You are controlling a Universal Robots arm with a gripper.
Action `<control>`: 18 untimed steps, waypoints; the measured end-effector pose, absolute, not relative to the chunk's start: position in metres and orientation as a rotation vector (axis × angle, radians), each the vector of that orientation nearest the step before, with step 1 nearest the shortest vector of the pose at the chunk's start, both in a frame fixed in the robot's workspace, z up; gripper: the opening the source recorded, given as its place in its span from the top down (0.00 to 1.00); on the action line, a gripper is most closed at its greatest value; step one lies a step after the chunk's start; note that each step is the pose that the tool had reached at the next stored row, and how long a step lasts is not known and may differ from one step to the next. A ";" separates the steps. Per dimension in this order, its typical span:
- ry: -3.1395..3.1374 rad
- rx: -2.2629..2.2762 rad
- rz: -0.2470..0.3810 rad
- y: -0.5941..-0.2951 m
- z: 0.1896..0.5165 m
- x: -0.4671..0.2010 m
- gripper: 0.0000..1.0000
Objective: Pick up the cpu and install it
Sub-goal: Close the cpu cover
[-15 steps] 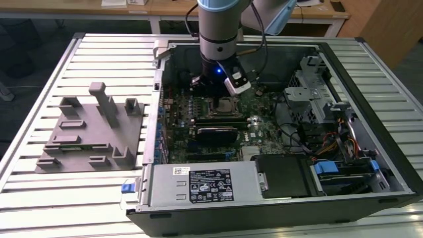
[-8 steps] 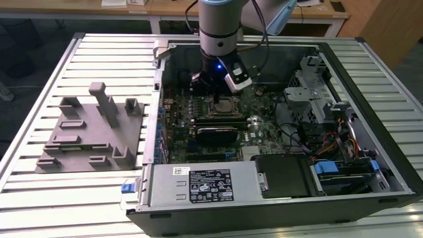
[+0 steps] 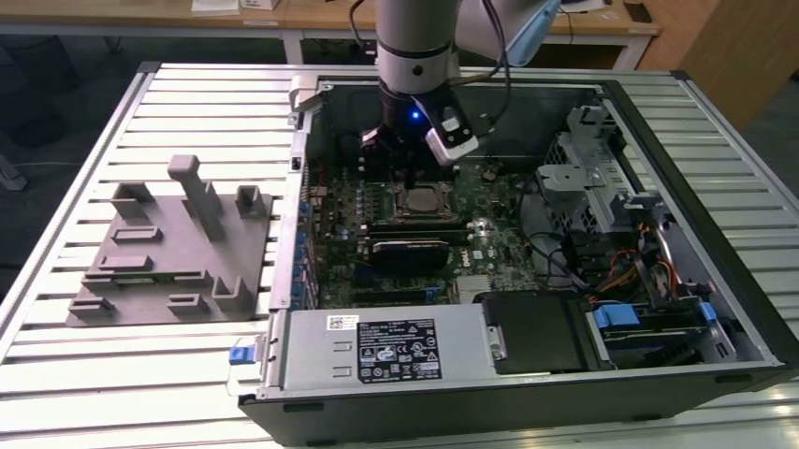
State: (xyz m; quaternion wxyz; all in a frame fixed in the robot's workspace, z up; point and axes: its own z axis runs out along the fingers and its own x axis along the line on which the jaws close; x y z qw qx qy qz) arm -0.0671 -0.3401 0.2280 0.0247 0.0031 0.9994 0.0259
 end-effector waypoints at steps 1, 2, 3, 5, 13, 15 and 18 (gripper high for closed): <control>3.091 0.010 0.080 -0.340 0.229 -0.067 0.89; 3.091 0.010 0.080 -0.340 0.229 -0.067 0.89; 3.091 0.010 0.080 -0.340 0.229 -0.067 0.89; 3.091 0.009 0.079 -0.340 0.229 -0.067 0.89; 3.096 0.009 0.046 -0.340 0.229 -0.050 0.89; 3.098 0.009 0.038 -0.340 0.229 -0.044 0.89; 3.100 0.009 0.033 -0.340 0.230 -0.040 0.89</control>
